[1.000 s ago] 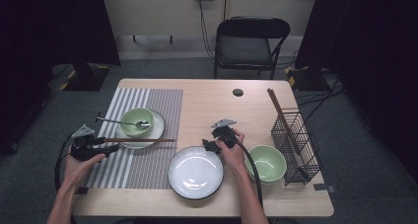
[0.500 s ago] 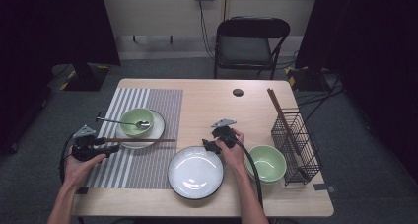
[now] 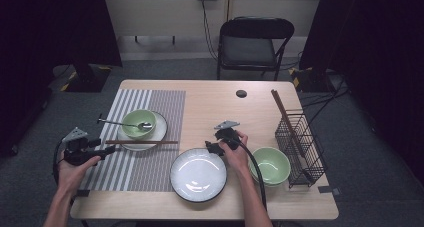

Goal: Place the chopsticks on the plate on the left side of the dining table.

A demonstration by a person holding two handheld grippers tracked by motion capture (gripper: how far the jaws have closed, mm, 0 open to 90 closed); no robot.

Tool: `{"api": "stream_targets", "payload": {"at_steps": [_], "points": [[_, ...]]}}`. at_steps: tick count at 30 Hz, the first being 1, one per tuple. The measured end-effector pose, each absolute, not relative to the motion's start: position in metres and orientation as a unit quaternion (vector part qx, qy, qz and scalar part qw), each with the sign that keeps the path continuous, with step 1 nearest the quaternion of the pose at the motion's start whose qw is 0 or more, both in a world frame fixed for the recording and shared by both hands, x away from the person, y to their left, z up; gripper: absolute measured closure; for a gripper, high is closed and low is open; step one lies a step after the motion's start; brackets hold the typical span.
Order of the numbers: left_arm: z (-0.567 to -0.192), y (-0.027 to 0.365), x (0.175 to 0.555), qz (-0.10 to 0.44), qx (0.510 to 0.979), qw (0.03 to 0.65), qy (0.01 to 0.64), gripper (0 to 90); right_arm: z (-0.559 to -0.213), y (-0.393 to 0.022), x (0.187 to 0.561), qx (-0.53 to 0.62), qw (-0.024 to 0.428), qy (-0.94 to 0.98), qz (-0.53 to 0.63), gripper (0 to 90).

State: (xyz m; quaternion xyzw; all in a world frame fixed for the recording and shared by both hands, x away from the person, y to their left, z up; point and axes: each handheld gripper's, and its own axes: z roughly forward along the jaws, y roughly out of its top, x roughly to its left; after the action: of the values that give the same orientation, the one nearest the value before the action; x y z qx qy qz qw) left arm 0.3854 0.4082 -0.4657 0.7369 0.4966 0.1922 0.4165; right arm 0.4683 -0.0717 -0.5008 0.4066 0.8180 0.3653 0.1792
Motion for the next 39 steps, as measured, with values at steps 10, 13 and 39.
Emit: {"api": "stream_targets", "payload": {"at_steps": [10,13,39], "points": [[-0.460,0.399,0.358,0.180,0.751,0.415,0.480,25.9,-0.501,-0.072,0.468,0.407,0.179,0.818,0.365,21.3],[-0.460,0.388,0.353,0.166,0.758,0.406,0.482,26.2,-0.501,-0.072,0.468,0.407,0.179,0.818,0.365,21.4],[-0.497,0.309,0.354,0.174,0.824,0.335,0.423,15.1,-0.501,-0.072,0.468,0.407,0.181,0.817,0.366,21.4]]}}
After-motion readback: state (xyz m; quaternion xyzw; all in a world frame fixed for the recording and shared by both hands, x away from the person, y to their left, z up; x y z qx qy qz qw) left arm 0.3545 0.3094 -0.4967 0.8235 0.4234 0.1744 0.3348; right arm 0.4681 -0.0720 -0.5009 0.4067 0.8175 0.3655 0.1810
